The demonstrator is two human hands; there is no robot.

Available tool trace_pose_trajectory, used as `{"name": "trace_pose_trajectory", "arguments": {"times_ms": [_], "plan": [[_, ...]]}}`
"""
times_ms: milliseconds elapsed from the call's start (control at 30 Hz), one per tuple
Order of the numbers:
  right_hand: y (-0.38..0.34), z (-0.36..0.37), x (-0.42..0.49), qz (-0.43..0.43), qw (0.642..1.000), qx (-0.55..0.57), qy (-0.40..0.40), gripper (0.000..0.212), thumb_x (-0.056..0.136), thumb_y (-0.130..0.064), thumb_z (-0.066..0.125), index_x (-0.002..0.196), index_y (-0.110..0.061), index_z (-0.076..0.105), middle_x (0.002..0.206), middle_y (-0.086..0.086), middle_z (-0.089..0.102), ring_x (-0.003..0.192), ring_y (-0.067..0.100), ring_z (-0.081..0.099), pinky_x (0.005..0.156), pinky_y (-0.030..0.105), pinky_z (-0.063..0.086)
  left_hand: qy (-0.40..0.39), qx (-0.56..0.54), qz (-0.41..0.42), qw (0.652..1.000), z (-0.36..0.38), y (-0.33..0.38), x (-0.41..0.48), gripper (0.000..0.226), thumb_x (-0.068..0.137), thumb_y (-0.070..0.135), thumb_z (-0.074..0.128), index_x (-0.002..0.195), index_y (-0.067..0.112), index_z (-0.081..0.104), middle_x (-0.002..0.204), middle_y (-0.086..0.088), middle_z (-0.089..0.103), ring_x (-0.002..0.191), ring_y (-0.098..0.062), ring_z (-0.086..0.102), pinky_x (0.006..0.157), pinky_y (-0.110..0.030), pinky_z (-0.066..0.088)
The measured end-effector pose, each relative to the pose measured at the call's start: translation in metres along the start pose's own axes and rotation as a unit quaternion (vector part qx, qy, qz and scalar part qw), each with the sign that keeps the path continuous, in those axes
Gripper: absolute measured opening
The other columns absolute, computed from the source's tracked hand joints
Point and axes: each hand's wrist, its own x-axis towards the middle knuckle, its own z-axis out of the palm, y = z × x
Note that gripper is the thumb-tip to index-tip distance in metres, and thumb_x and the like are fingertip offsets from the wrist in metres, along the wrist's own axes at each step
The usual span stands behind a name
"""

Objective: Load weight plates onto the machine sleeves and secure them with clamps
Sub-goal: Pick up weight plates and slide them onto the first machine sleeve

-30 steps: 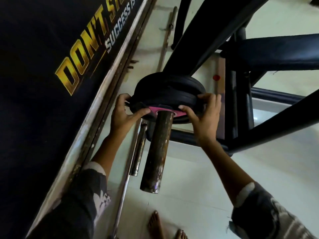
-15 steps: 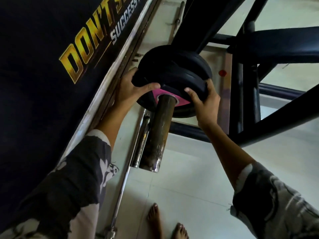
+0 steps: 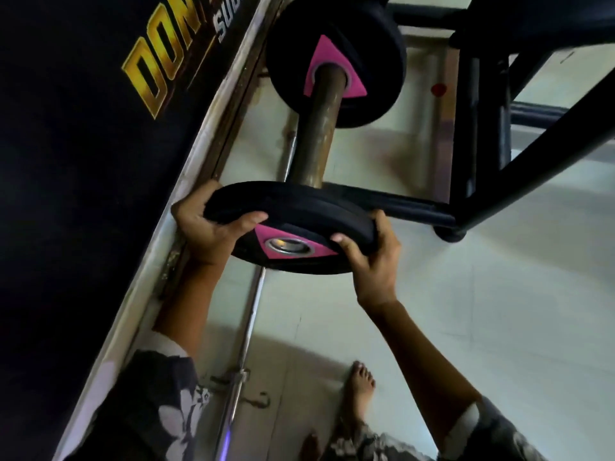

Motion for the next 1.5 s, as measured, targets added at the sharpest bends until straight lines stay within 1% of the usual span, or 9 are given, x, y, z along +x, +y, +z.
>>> {"name": "trace_pose_trajectory", "arguments": {"times_ms": [267,367,500,667,933,1100,1233,1333,1500], "plan": [[-0.116,-0.073,-0.116,0.025,0.999,-0.009,0.043,0.015,0.075,-0.040,0.064,0.077,-0.036,0.050,0.069,-0.021,0.059,0.066,-0.003,0.052,0.061,0.016,0.043,-0.027,0.028,-0.018,0.999,-0.044,0.144,-0.089,0.062,0.064,0.066,0.070,0.053,0.012,0.042,0.049,0.019,0.036,0.046,0.002,0.035,0.044,-0.014,0.026],[-0.177,-0.114,-0.159,0.016,0.995,-0.036,0.095,0.015,0.071,-0.039,0.065,0.069,-0.036,0.051,0.063,-0.021,0.057,0.059,-0.007,0.048,0.056,0.010,0.038,-0.044,0.014,0.001,0.999,-0.049,0.220,-0.119,0.051,0.064,0.068,0.069,0.055,0.025,0.043,0.051,0.020,0.040,0.047,0.003,0.040,0.045,-0.016,0.028],[-0.247,-0.179,-0.195,0.007,0.981,-0.048,0.190,0.028,0.063,-0.042,0.069,0.063,-0.020,0.051,0.056,-0.013,0.051,0.056,-0.003,0.044,0.053,0.014,0.037,-0.067,-0.033,0.044,0.996,-0.033,0.313,-0.147,0.038,0.065,0.065,0.070,0.054,0.038,0.046,0.052,0.023,0.046,0.049,0.007,0.048,0.048,-0.008,0.031],[-0.298,-0.274,-0.211,-0.033,0.962,-0.075,0.259,0.034,0.058,-0.049,0.072,0.061,-0.023,0.052,0.054,-0.014,0.054,0.056,0.000,0.047,0.055,0.025,0.042,-0.063,-0.059,0.077,0.993,0.022,0.398,-0.176,0.069,0.062,0.073,0.065,0.055,0.006,0.051,0.048,0.006,0.050,0.047,-0.001,0.047,0.044,-0.010,0.032],[-0.366,-0.440,-0.214,-0.113,0.927,-0.159,0.320,0.049,0.058,-0.064,0.065,0.070,-0.017,0.057,0.061,-0.001,0.060,0.058,0.013,0.054,0.061,0.041,0.048,-0.060,-0.102,0.152,0.981,0.132,0.535,-0.215,0.057,0.066,0.073,0.060,0.054,0.019,0.046,0.049,0.017,0.044,0.047,0.005,0.047,0.044,-0.007,0.030],[-0.402,-0.496,-0.171,-0.160,0.924,-0.184,0.294,0.053,0.061,-0.066,0.061,0.067,-0.013,0.054,0.057,0.001,0.055,0.054,0.013,0.046,0.055,0.038,0.042,-0.050,-0.088,0.183,0.978,0.176,0.576,-0.191,0.070,0.068,0.077,0.055,0.057,0.008,0.049,0.050,0.001,0.049,0.049,-0.008,0.046,0.047,-0.031,0.036],[-0.419,-0.516,-0.126,-0.176,0.925,-0.199,0.270,0.061,0.067,-0.064,0.061,0.074,-0.004,0.058,0.064,0.013,0.062,0.060,0.024,0.056,0.058,0.043,0.046,-0.028,-0.023,0.189,0.981,0.197,0.604,-0.156,0.066,0.066,0.079,0.054,0.049,0.018,0.037,0.044,0.012,0.034,0.039,-0.002,0.034,0.042,-0.018,0.025],[-0.418,-0.520,-0.096,-0.181,0.927,-0.199,0.261,0.055,0.072,-0.057,0.067,0.070,-0.004,0.054,0.060,0.011,0.058,0.056,0.023,0.053,0.053,0.037,0.042,-0.010,0.000,0.175,0.985,0.213,0.603,-0.134,0.072,0.066,0.076,0.056,0.052,0.006,0.046,0.044,0.008,0.038,0.040,-0.002,0.036,0.041,-0.017,0.026],[-0.409,-0.516,-0.056,-0.174,0.928,-0.202,0.260,0.058,0.071,-0.059,0.065,0.069,-0.002,0.054,0.058,0.011,0.055,0.056,0.025,0.051,0.055,0.038,0.039,0.005,0.005,0.171,0.985,0.227,0.595,-0.107,0.056,0.068,0.069,0.060,0.046,0.024,0.034,0.042,0.011,0.035,0.039,0.000,0.040,0.038,-0.014,0.025]]}}
